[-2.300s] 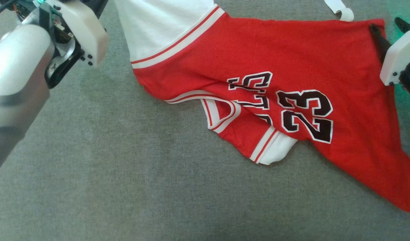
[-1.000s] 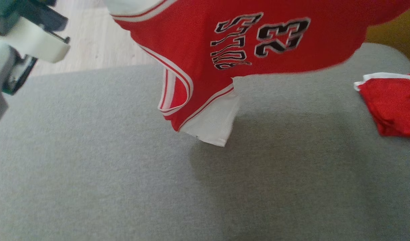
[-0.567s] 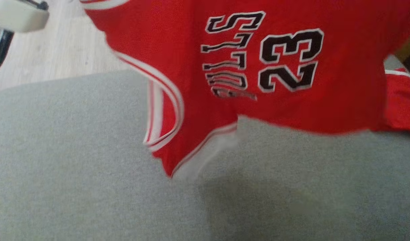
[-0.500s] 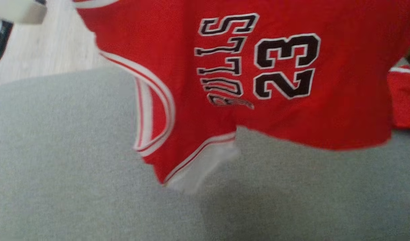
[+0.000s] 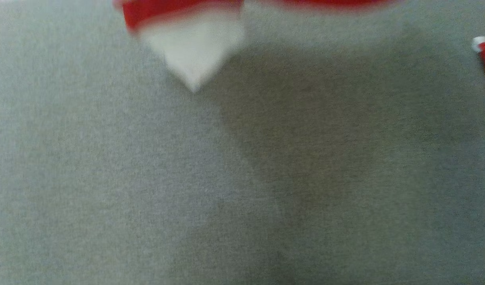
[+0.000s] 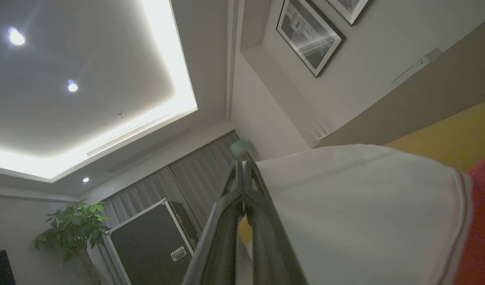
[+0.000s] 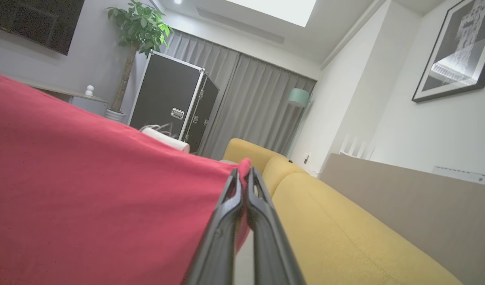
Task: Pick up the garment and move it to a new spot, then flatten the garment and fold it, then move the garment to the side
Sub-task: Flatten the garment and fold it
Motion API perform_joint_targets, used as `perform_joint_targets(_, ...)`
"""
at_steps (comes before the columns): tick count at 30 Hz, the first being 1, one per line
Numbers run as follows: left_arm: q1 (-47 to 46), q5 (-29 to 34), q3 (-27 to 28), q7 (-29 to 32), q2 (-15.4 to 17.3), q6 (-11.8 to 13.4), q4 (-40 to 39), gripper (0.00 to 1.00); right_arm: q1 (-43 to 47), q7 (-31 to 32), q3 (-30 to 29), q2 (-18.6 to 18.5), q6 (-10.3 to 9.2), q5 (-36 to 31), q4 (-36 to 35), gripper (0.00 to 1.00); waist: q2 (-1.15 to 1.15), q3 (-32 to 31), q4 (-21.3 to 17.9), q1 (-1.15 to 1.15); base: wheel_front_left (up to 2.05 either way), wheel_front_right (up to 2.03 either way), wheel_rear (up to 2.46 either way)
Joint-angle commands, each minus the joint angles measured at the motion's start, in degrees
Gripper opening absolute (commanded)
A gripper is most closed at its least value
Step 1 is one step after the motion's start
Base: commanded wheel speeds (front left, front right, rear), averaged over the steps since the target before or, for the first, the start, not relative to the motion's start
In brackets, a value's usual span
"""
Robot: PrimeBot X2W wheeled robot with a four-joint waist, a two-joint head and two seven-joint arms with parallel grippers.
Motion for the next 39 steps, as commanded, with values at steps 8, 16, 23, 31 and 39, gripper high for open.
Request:
perform_joint_targets(8, 5.85, 5.27, 9.72, -0.21, 0.37, -2.59, -12.09, 0.00, 1.80, -0.75, -5.93, -0.78, -0.04, -7.61, -3.67, 0.00, 0.00, 6.16, 3.86, -0.03, 0.00, 0.00, 0.00)
perform_joint_targets(16, 28.77, 8.95, 13.10, -0.22, 0.01, -5.07, -21.39, 0.00, 17.93, -0.77, -8.29, 0.51, -0.04, -9.15, -4.86, 0.00, 0.00, 4.78, 5.12, -0.03, 0.00, 0.00, 0.00)
perform_joint_targets(23, 53.74, 12.49, 15.43, -0.22, 2.96, -2.62, -30.82, 0.00, 36.44, -0.77, -15.84, 1.57, -0.04, -8.63, -7.60, 0.00, 0.00, -1.78, 3.76, -0.03, 0.00, 0.00, 0.00)
perform_joint_targets(31, 80.38, 10.55, 16.73, -0.22, 4.36, 2.05, -39.05, 0.00, 56.29, -0.77, -20.89, 2.29, -0.04, -8.27, -14.12, 0.00, 0.00, -8.40, 2.05, -0.03, 0.00, 0.00, 0.00)
perform_joint_targets(39, 94.03, 8.84, 17.29, -0.22, 2.71, 2.38, -41.43, 0.00, 69.91, -0.49, -21.78, 3.66, -0.04, -7.06, -18.21, 0.00, 0.00, -11.18, 1.25, -0.03, 0.00, 0.00, 0.00)
